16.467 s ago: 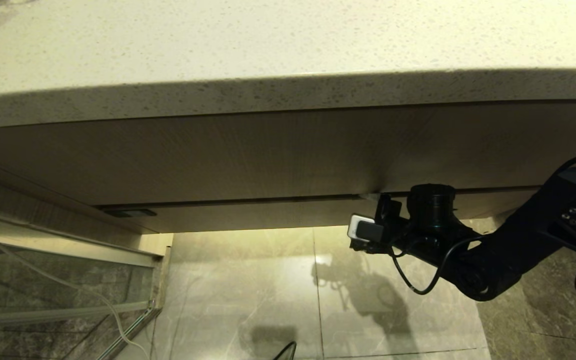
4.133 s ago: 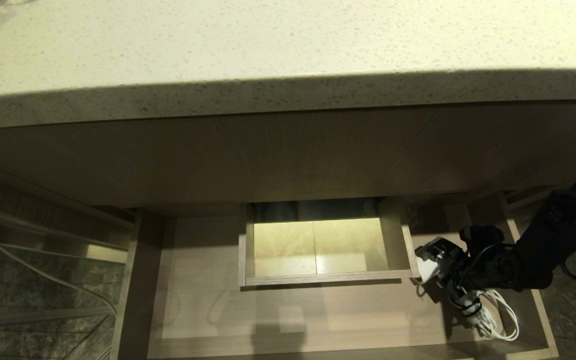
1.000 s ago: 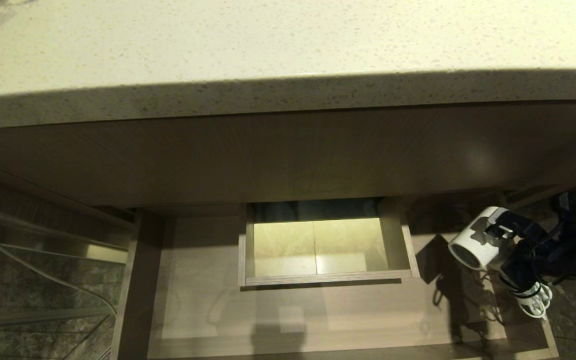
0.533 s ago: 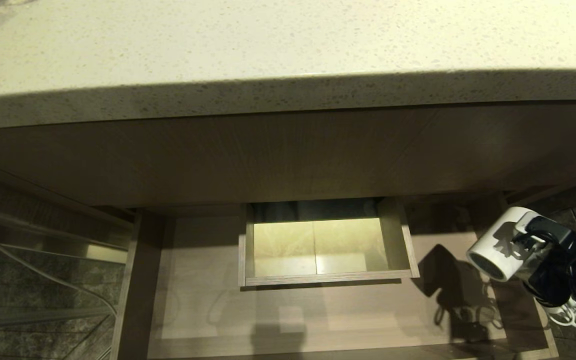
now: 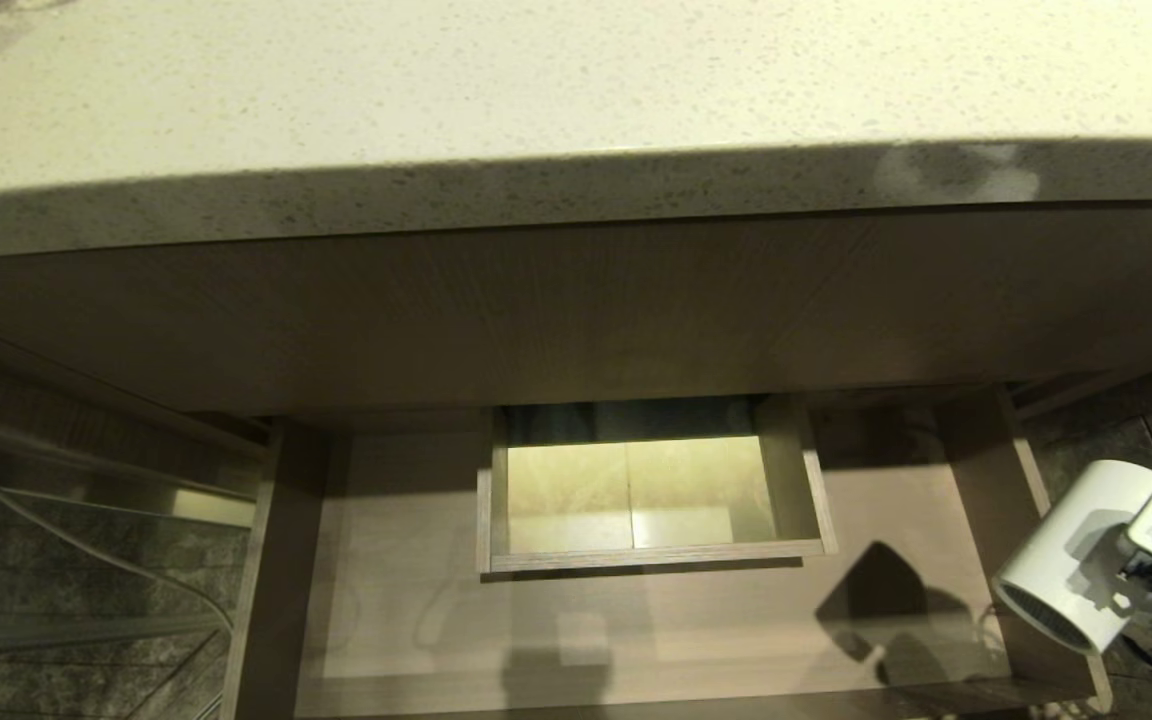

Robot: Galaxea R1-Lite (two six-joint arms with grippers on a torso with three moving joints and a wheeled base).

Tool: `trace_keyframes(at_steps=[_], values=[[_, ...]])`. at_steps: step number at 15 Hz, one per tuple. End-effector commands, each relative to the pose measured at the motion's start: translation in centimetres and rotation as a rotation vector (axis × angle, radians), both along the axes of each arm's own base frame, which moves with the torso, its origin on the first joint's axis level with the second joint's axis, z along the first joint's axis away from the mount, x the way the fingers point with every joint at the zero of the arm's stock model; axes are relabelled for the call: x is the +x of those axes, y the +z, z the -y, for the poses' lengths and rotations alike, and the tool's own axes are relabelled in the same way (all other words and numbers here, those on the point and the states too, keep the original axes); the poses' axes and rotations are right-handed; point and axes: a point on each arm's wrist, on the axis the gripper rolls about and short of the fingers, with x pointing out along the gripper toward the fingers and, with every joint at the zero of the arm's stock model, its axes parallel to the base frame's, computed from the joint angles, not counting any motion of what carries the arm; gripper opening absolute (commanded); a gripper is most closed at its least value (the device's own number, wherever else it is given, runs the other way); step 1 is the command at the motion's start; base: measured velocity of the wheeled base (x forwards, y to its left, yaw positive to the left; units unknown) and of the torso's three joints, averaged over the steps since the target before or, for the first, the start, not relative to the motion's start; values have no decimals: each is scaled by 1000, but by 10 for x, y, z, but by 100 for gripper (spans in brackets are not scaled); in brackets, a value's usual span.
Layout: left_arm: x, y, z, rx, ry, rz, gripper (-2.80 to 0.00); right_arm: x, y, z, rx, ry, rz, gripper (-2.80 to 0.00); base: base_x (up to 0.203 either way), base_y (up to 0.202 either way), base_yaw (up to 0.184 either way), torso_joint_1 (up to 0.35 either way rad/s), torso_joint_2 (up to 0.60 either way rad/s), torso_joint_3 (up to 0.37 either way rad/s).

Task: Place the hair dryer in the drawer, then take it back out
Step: Place it on the countertop

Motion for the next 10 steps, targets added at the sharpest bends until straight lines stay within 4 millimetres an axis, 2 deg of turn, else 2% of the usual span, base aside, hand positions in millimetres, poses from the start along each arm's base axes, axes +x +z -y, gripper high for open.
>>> trace_keyframes(at_steps=[1,5,10], values=[[0,0,0,1,0,0,-280,-37,20,-8,-44,4,154,-280,0,0,0,0,0,0],[0,0,0,-1,0,0,-280,-81,41,-18,-114,12,322,-280,0,0,0,0,0,0],[0,0,0,-1,0,0,-280,-151,79,-33,-205,19,556,-280,0,0,0,0,0,0]])
